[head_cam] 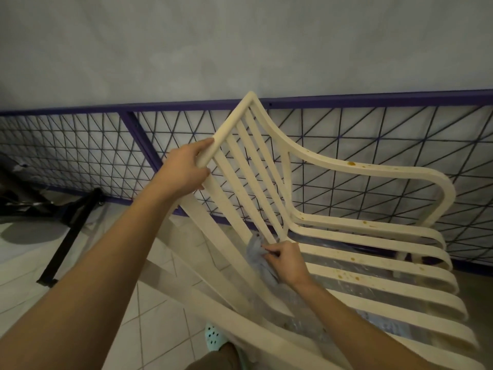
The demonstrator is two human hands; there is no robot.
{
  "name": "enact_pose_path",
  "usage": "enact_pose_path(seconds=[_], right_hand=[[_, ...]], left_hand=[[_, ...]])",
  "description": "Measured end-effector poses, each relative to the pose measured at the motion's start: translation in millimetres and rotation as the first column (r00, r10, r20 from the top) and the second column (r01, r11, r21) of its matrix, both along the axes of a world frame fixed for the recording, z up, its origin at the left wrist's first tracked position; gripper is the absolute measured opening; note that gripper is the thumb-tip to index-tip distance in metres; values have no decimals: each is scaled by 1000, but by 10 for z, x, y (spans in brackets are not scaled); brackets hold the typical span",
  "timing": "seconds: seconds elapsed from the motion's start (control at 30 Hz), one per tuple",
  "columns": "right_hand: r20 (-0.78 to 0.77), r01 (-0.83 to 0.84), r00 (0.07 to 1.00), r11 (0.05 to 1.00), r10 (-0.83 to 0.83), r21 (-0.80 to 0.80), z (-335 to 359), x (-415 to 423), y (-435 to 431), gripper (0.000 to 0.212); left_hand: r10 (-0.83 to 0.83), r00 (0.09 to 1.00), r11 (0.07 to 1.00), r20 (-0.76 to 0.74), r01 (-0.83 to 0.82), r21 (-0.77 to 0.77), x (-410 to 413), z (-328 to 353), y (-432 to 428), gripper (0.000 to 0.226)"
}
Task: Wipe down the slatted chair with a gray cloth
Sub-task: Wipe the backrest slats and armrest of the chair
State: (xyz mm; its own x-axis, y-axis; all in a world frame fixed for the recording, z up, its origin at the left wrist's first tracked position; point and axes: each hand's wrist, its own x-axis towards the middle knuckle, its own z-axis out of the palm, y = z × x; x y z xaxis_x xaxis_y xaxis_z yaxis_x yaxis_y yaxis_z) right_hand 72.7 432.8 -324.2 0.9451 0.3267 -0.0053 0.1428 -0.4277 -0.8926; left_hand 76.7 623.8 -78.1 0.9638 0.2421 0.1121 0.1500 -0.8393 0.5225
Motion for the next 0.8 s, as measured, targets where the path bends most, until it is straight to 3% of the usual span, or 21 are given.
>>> enact_pose_path(seconds=[0.13, 0.27, 0.43, 0.6, 0.8], right_hand=[[-11, 93, 995, 956, -94, 279, 513, 162, 25, 24], [80, 126, 979, 858, -190, 497, 1216, 341, 193, 24], [203, 84, 947, 803, -248, 590, 1695, 480, 344, 23], [-3, 209, 962, 722, -275, 659, 1564, 508, 254, 21], [7, 69, 995, 763, -96, 642, 1490, 219, 465, 18]], left_hand=[[-31, 997, 990, -70, 21, -138, 34, 9, 42, 75], [-38, 996, 992, -78, 28, -123, 75, -6, 50, 73], [-1, 998, 998, 60, -2, 63, 176, -8, 29, 51], [-12, 998, 991, 61, 3, 134, 202, -37, 43, 46], [-29, 997, 998, 75, 33, -52, 190, 2, 25, 40]])
